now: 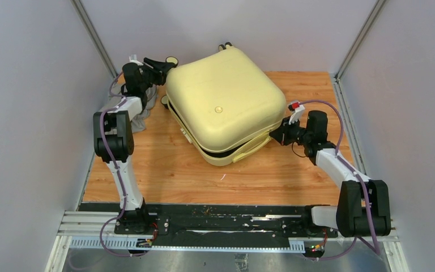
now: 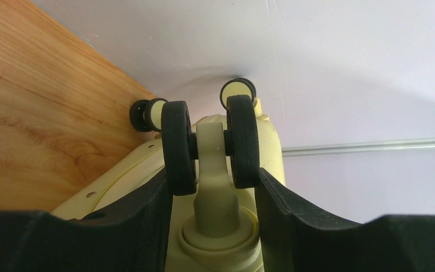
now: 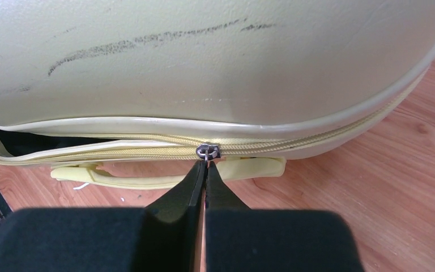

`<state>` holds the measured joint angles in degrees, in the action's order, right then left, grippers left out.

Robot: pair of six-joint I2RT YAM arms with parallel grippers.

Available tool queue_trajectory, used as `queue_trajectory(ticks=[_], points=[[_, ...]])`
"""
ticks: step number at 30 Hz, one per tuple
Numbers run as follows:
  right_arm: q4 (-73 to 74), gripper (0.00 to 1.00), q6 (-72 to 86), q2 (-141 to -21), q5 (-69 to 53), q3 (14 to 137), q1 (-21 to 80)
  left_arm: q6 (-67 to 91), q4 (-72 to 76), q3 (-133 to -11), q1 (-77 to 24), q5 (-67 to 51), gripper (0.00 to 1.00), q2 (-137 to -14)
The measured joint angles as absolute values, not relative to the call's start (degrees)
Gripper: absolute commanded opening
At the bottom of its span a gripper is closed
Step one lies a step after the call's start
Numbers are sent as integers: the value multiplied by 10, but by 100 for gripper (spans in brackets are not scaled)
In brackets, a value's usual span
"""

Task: Pack the luggage
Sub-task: Zip the luggage at the center of the board.

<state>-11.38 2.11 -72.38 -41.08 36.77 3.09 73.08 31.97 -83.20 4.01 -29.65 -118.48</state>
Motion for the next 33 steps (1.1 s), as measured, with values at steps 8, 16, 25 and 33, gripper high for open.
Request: queue_trajectory(ticks=[8, 16, 25, 33], points=[[-124, 0, 24, -705, -389, 353, 33, 737, 295, -845, 38, -295, 0, -1167], [-127, 0, 35, -700, -384, 350, 38, 738, 289, -845, 38, -293, 0, -1163], [-88, 0, 26, -654, -331, 349, 182, 732, 279, -845, 34, -281, 0, -1151], [-51, 0, 31, -652, -295, 368, 324, 720, 277, -839, 27, -272, 0, -1141]])
